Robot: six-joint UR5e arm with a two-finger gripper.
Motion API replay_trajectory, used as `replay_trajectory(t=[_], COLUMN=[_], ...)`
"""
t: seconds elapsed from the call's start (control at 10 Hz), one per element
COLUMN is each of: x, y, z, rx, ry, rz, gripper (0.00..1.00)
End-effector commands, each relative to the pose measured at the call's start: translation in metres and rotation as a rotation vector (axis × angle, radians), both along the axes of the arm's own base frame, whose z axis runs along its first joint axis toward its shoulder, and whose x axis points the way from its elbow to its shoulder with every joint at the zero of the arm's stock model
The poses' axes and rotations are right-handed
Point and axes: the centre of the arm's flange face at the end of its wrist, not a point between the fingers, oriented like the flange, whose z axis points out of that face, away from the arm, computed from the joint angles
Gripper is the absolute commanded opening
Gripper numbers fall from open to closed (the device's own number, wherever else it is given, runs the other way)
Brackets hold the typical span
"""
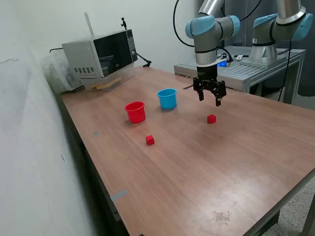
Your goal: Place red objects in the red bin, and blue objects in the blue bin.
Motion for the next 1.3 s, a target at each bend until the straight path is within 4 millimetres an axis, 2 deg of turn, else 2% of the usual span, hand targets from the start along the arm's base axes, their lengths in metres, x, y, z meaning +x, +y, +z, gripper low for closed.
replay_trajectory(t=[0.0,0.5,0.8,1.2], x=[0.012,0.003,-0.001,0.006], y=[-0.018,-0.030,-0.023,-0.022], z=[0.006,0.016,0.004,-0.019], rx=[-0.003,-0.061,-0.063,-0.064], ry=[0.006,0.091,0.105,0.084], rz=[0.029,0.041,0.020,0.007], gripper=[1.00,1.00,1.00,1.00])
